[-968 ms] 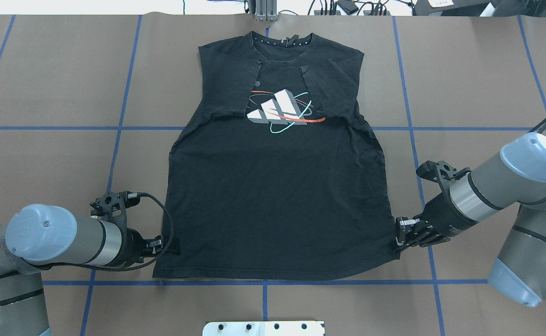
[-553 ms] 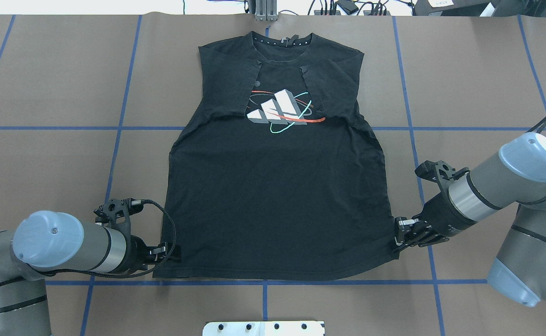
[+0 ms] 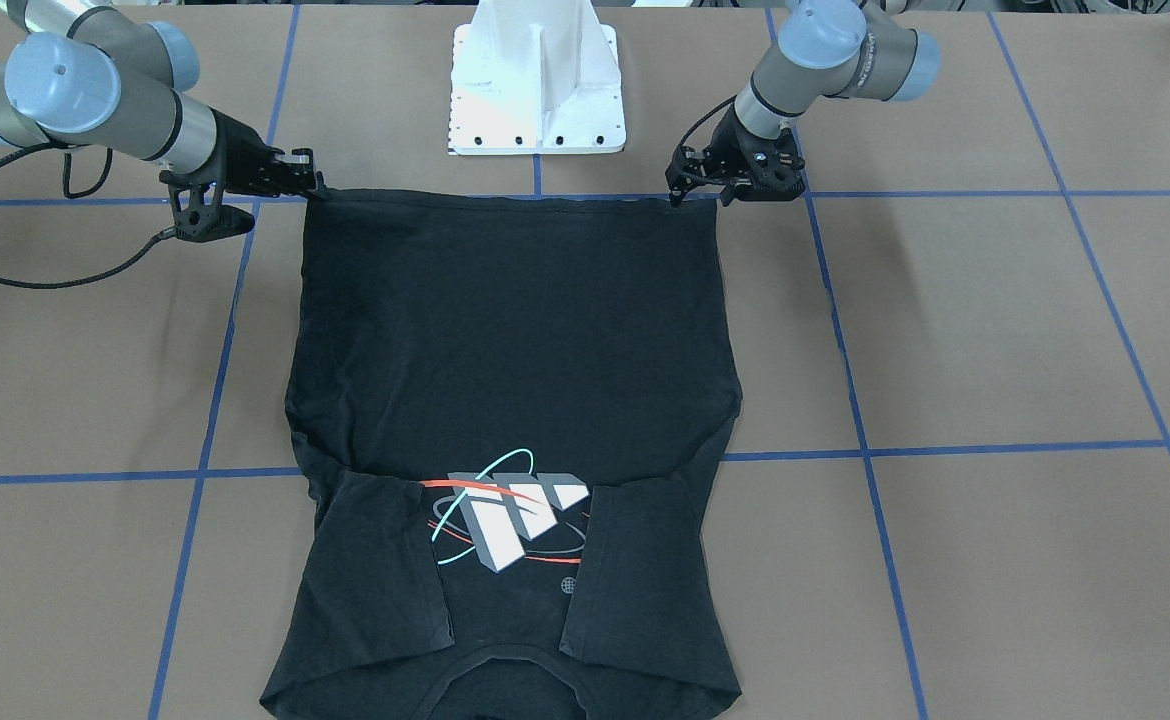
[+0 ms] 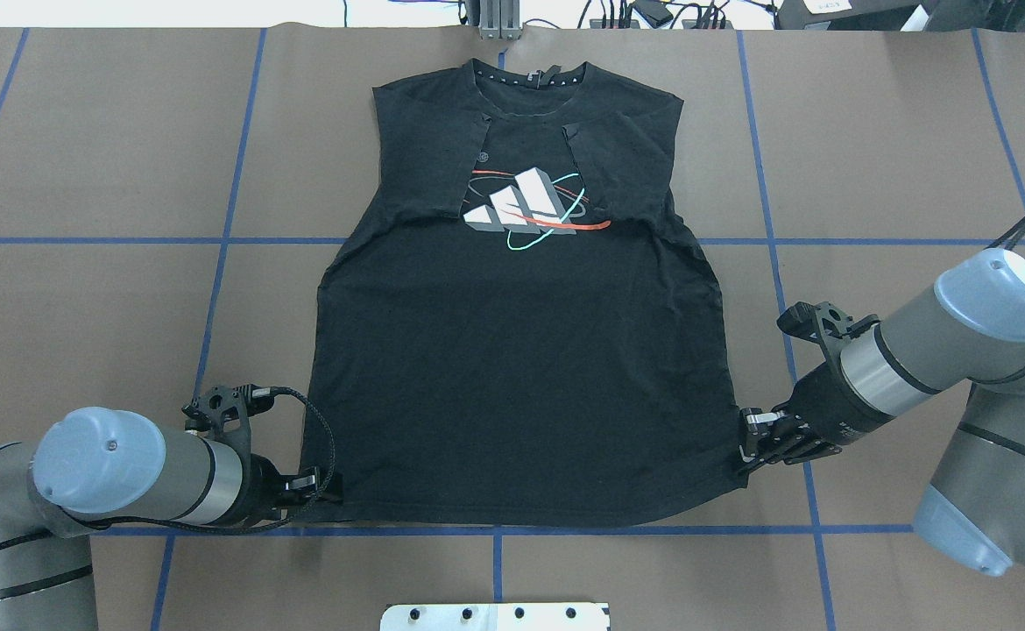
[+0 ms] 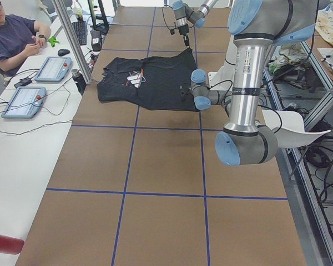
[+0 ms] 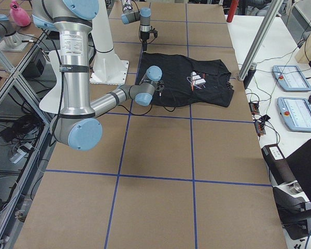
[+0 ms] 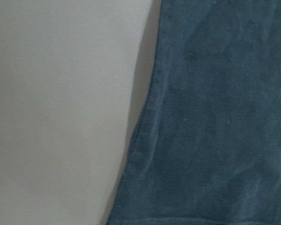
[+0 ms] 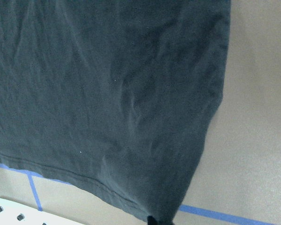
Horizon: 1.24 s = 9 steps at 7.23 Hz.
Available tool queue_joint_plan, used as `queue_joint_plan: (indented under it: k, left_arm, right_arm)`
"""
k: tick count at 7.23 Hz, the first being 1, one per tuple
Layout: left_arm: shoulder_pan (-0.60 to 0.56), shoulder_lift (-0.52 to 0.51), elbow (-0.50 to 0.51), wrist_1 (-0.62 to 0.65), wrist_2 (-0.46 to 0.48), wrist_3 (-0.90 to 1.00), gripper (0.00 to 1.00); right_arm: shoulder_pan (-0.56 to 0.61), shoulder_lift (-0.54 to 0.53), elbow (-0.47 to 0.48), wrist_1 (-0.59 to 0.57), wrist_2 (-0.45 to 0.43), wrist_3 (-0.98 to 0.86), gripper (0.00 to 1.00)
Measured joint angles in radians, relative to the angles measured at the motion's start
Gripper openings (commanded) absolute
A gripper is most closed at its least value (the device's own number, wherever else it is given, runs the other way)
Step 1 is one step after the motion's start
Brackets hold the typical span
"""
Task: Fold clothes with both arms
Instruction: 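Hold both hem corners with both grippers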
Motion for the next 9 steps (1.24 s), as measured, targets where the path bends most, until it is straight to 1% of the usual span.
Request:
queue_joint_plan:
  k: [4, 9]
  left_arm:
    - [0.002, 0.001, 0.004, 0.0, 0.0, 0.0, 0.86]
    - [0.031, -0.004, 0.005, 0.003, 0.0, -0.018, 0.86]
  right_arm:
    - [0.0, 0.002, -0.001, 0.0, 0.004, 0.0, 0.0]
    - [0.0, 0.003, 0.001, 0.002, 0.004, -0.001, 0.0]
